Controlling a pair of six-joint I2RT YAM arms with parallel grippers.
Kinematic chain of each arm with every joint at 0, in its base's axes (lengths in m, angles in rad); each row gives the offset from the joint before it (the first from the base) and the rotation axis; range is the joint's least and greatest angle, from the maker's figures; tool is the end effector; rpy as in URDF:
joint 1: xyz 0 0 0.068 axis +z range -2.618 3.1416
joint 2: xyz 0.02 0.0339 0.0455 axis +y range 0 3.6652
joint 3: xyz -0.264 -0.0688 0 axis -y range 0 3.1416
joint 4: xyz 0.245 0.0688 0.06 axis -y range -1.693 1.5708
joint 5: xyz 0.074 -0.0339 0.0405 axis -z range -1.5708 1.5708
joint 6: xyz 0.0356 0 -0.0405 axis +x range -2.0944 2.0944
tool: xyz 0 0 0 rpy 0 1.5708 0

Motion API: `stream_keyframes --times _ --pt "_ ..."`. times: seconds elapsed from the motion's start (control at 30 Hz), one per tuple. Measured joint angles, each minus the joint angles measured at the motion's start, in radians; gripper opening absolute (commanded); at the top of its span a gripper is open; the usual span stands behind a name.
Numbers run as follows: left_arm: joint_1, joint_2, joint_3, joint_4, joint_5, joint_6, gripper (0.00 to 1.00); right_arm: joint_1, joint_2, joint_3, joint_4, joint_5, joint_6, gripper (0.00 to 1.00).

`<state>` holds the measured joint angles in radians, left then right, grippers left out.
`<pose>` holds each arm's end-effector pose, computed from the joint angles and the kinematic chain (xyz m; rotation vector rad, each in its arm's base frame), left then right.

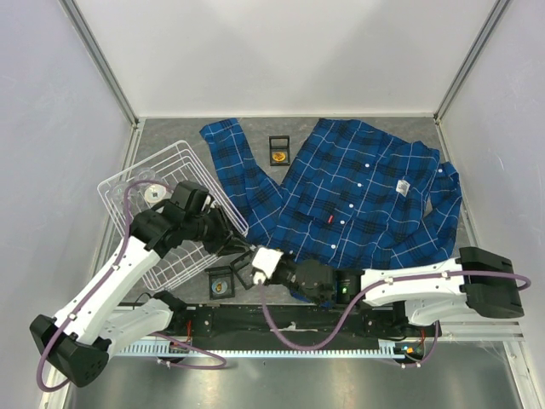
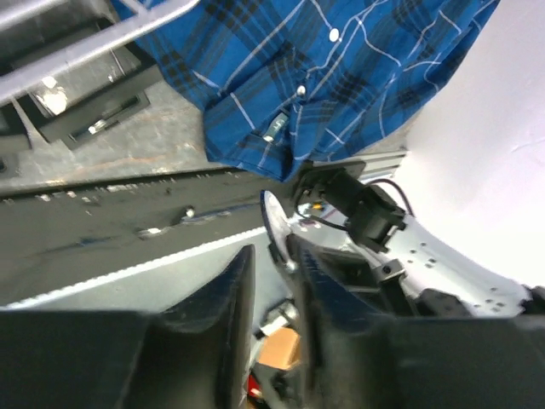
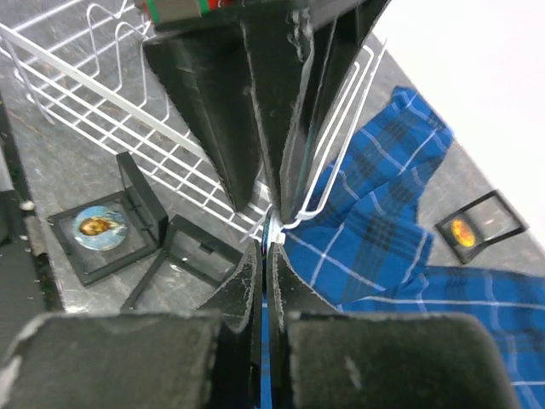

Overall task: Remove the brooch from the garment
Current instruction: Close the brooch, then place the brooch in the brooch box.

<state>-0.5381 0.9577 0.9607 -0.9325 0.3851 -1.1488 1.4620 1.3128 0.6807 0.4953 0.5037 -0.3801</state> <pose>0.1451 -0.1022 0.3044 -0.6695 2.7276 -1.0586 0.0486 0.2864 0.2581 -1.0988 1.3036 0.3799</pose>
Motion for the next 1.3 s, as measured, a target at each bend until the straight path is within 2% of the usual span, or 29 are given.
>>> stream_keyframes --times 0.07,0.1,0.23,0.33,0.4,0.6,0.97,1.3 --pt "0.000 -0.012 0.005 0.001 -0.032 0.042 0.78 -0.025 -0.038 -0.029 -0.014 -0.029 0.085 0.00" --pt "0.000 -0.027 0.006 0.000 -0.062 0.074 0.80 -0.049 -0.065 -0.052 -0.025 -0.064 0.145 0.00" --pt "0.004 -0.119 0.022 0.001 -0.182 0.163 0.80 -0.194 -0.119 -0.127 -0.042 -0.248 0.409 0.00" --pt "0.004 -0.204 0.037 0.026 -0.259 0.231 0.80 -0.318 -0.112 -0.211 0.015 -0.401 0.604 0.00" --pt "0.004 -0.241 0.043 0.049 -0.286 0.266 0.80 -0.362 -0.066 -0.253 0.074 -0.490 0.713 0.00" --pt "0.004 -0.283 0.057 0.106 -0.309 0.347 0.80 -0.406 0.222 -0.276 0.336 -0.716 0.970 0.00" --pt "0.004 -0.270 0.048 0.133 -0.304 0.387 0.80 -0.443 0.449 -0.217 0.578 -0.854 1.155 0.00" --pt "0.004 -0.257 0.047 0.150 -0.297 0.401 0.80 -0.448 0.523 -0.183 0.618 -0.887 1.192 0.02"
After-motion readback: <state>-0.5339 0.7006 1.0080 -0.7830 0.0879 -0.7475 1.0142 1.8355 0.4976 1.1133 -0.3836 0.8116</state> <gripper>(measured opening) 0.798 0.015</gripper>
